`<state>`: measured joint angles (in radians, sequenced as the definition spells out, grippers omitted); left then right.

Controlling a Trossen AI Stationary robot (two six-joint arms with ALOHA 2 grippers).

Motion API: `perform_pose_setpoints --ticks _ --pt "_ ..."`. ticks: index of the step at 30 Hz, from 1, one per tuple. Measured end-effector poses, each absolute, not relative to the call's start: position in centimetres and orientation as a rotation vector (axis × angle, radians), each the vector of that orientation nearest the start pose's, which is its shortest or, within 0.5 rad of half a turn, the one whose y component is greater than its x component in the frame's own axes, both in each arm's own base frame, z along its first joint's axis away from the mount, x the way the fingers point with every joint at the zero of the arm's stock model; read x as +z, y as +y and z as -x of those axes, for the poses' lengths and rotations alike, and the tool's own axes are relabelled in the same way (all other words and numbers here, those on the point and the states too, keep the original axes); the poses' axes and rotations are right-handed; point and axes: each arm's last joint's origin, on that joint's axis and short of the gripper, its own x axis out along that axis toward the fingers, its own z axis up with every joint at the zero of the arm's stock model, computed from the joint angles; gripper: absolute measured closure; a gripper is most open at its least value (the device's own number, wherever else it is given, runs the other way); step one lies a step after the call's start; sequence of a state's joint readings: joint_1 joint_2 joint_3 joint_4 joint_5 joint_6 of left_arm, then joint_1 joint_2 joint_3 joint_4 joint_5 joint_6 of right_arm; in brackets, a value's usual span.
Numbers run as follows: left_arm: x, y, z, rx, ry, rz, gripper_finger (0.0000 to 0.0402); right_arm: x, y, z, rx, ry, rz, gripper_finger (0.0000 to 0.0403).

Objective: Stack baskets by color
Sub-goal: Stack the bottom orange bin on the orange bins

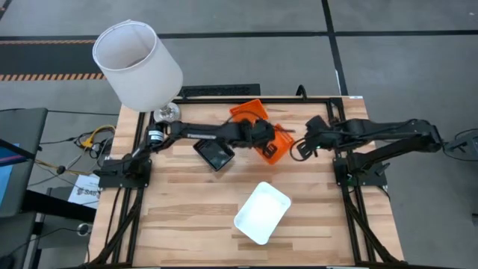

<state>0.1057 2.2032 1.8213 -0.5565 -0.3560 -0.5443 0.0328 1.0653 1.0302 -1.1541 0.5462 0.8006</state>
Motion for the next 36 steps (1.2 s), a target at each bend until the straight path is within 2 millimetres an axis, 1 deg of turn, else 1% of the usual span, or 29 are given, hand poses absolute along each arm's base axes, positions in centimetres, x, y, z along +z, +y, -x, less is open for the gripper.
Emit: perform_pose_setpoints --ticks 4,8,10,11,14,18,22,25,27,30,32,36 --pt "23.9 8.0 -47.4 0.684 0.817 0.306 0.0401 30.8 -1.0 -16.4 -0.862 0.83 -0.372 0.0278" --pt "27.4 9.6 -46.8 0.634 0.881 0.191 0.0401 31.2 -1.1 -15.7 -0.868 0.793 -0.374 0.0278" --pt "28.6 10.6 -46.1 0.624 0.93 0.124 0.0401 31.3 -1.1 -15.6 -0.867 0.789 -0.375 0.0278" --pt "28.8 11.2 -45.7 0.621 0.97 0.103 0.0401 31.4 -1.1 -15.5 -0.867 0.788 -0.376 0.0278" --pt "28.9 14.1 -44.3 0.625 1.05 0.096 0.0401 31.3 -1.1 -15.5 -0.866 0.794 -0.369 0.0278" --pt "28.8 18.2 -42.7 0.641 1.075 0.123 0.0401 31.2 -1.1 -15.4 -0.866 0.813 -0.354 0.0278" --pt "29.0 21.6 -41.5 0.621 1.041 0.189 0.0401 31.2 -1.1 -15.5 -0.868 0.822 -0.347 0.0278" --pt "28.9 23.6 -41.0 0.577 0.981 0.222 0.0401 31.2 -1.1 -15.5 -0.866 0.825 -0.341 0.0278" --pt "28.9 24.6 -40.5 0.588 0.978 0.209 0.0401 31.2 -1.1 -15.5 -0.866 0.826 -0.341 0.0278" --pt "28.7 25.5 -40.1 0.559 0.972 0.23 0.0401 31.1 -1.1 -15.5 -0.865 0.831 -0.338 0.0278" --pt "27.9 25.7 -40.1 0.533 0.969 0.238 0.0401 31.1 -1.1 -15.5 -0.866 0.832 -0.338 0.0278" --pt "25.6 25.8 -39.8 0.502 1.014 0.295 0.0401 31.1 -1.1 -15.4 -0.866 0.832 -0.338 0.0278"
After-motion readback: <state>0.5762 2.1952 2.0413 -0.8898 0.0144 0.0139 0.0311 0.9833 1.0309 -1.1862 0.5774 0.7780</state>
